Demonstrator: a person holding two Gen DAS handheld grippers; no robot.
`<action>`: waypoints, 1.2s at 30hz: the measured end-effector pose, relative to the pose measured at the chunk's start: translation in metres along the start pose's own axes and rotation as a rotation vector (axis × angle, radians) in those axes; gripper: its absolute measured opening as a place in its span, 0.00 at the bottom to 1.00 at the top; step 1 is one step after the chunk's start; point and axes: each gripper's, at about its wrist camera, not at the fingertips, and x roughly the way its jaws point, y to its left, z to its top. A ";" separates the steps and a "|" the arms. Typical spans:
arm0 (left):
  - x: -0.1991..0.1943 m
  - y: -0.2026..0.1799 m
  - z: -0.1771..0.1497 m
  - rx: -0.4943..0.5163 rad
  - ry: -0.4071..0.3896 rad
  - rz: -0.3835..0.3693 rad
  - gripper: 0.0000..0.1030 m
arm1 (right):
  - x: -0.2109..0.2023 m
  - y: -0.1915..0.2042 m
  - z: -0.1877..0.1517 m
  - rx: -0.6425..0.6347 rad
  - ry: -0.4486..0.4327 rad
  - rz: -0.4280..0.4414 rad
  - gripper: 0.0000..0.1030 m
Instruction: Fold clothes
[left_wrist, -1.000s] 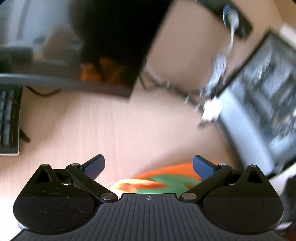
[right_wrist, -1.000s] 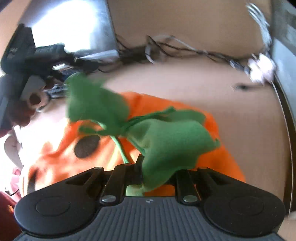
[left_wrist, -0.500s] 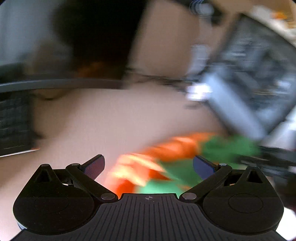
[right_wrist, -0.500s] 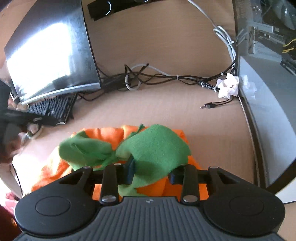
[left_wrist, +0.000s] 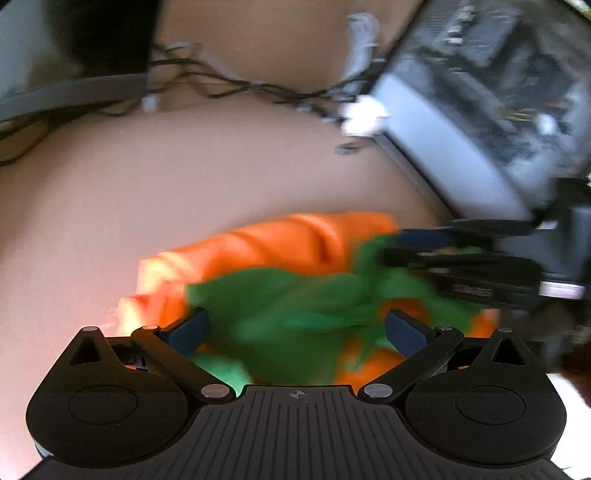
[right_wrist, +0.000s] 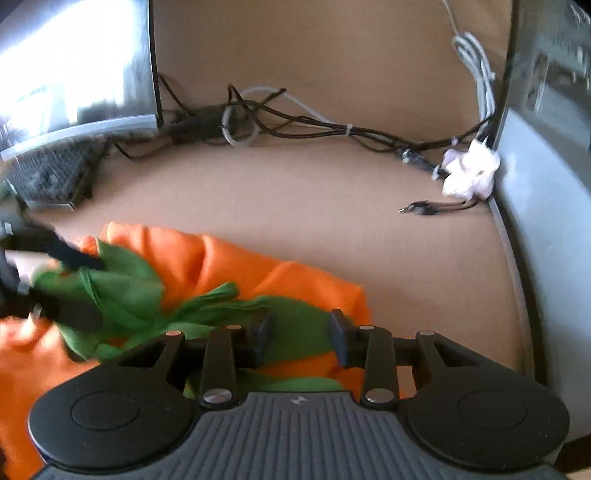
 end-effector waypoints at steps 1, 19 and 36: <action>-0.002 0.006 0.003 -0.017 -0.004 0.029 1.00 | -0.012 -0.002 0.003 0.007 -0.033 0.001 0.36; -0.007 0.005 -0.008 -0.092 0.037 -0.197 1.00 | -0.064 -0.010 -0.029 0.223 -0.029 0.192 0.20; -0.065 0.000 -0.006 -0.041 -0.140 -0.232 1.00 | -0.072 0.010 -0.008 0.014 -0.131 -0.048 0.45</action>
